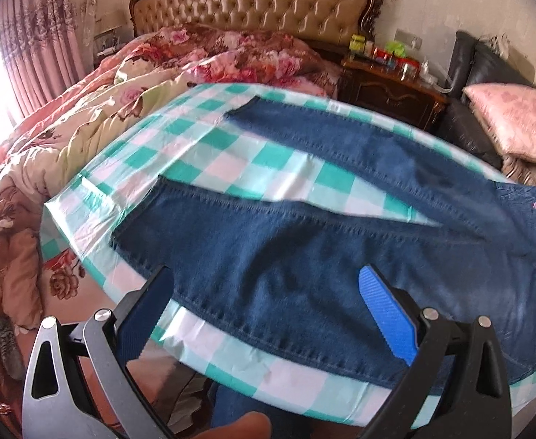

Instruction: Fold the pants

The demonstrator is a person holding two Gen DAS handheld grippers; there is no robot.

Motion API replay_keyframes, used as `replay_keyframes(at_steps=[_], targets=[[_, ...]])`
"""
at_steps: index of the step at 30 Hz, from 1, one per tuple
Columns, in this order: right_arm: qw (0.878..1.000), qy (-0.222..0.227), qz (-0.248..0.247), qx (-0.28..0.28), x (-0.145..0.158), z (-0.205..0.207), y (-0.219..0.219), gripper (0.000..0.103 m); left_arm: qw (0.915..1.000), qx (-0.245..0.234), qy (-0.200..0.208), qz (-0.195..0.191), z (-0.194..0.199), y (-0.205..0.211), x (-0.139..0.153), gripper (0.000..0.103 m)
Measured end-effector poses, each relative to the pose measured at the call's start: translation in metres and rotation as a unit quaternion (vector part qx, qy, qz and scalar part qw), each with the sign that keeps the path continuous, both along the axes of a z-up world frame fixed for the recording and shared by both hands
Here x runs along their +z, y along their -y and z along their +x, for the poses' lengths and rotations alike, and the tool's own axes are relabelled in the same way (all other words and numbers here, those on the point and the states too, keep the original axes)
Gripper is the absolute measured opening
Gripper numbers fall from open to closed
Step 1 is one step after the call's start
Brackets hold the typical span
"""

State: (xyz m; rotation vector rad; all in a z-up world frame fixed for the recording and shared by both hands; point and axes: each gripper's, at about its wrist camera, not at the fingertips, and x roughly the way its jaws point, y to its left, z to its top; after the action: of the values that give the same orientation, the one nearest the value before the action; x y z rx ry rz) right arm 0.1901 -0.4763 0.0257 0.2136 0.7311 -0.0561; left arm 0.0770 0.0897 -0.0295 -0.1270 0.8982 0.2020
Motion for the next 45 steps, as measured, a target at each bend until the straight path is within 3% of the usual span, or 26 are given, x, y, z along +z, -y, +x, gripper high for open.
replay_keyframes(at_steps=[2, 4, 7, 10, 12, 14, 16, 21, 24, 27, 32, 34, 36, 38, 40, 43, 45], targets=[[0.998, 0.049, 0.018, 0.044, 0.021, -0.077, -0.025, 0.014, 0.9996, -0.005, 0.013, -0.025, -0.001, -0.006, 0.006, 0.101], [0.993, 0.065, 0.058, 0.073, 0.018, -0.145, -0.036, 0.013, 0.9978, -0.012, 0.025, -0.060, -0.002, -0.014, 0.010, 0.101], [0.989, 0.021, 0.125, 0.074, -0.033, -0.233, -0.036, 0.013, 0.9901, -0.034, 0.034, -0.132, 0.006, -0.029, 0.005, 0.101], [0.984, -0.046, 0.166, 0.031, -0.090, -0.262, -0.029, 0.013, 0.9796, -0.059, 0.014, -0.191, 0.042, -0.039, -0.016, 0.101], [0.979, -0.075, 0.188, 0.011, -0.118, -0.266, -0.027, 0.013, 0.9643, -0.071, -0.002, -0.255, 0.077, -0.046, -0.034, 0.096], [0.978, -0.066, 0.200, 0.001, -0.118, -0.264, -0.025, 0.013, 0.9406, -0.084, -0.015, -0.329, 0.119, -0.049, -0.054, 0.084], [0.978, -0.058, 0.200, -0.002, -0.110, -0.262, -0.024, 0.013, 0.9354, -0.072, -0.023, -0.345, 0.157, -0.050, -0.068, 0.068], [0.983, -0.061, 0.176, -0.002, -0.094, -0.246, -0.019, 0.013, 0.9193, -0.047, -0.042, -0.388, 0.230, -0.047, -0.093, 0.056], [0.983, -0.060, 0.175, -0.006, -0.090, -0.243, -0.015, 0.013, 0.9229, -0.025, -0.056, -0.380, 0.270, -0.051, -0.103, 0.046], [0.983, -0.064, 0.172, -0.011, -0.090, -0.238, -0.010, 0.013, 0.9268, 0.008, -0.067, -0.369, 0.302, -0.062, -0.112, 0.043], [0.984, -0.073, 0.160, -0.015, -0.088, -0.229, -0.008, 0.013, 0.9250, 0.034, -0.102, -0.364, 0.339, -0.073, -0.133, 0.036], [0.984, -0.076, 0.160, -0.019, -0.087, -0.225, -0.005, 0.013, 0.9194, 0.041, -0.109, -0.376, 0.350, -0.076, -0.140, 0.030], [0.984, -0.080, 0.159, -0.021, -0.085, -0.219, -0.002, 0.013, 0.9164, 0.040, -0.117, -0.381, 0.365, -0.078, -0.146, 0.021], [0.985, -0.082, 0.152, -0.020, -0.082, -0.213, -0.001, 0.013, 0.9116, 0.038, -0.123, -0.390, 0.370, -0.082, -0.147, 0.001], [0.984, -0.086, 0.154, -0.015, -0.078, -0.203, 0.004, 0.013, 0.9103, 0.032, -0.110, -0.398, 0.372, -0.088, -0.137, 0.000], [0.987, -0.086, 0.135, 0.004, -0.057, -0.178, 0.017, 0.013, 0.9113, 0.016, -0.059, -0.407, 0.351, -0.100, -0.082, 0.000], [0.991, -0.054, 0.121, 0.010, -0.022, -0.158, 0.031, 0.013, 0.9149, 0.007, -0.019, -0.403, 0.315, -0.114, -0.035, 0.000]])
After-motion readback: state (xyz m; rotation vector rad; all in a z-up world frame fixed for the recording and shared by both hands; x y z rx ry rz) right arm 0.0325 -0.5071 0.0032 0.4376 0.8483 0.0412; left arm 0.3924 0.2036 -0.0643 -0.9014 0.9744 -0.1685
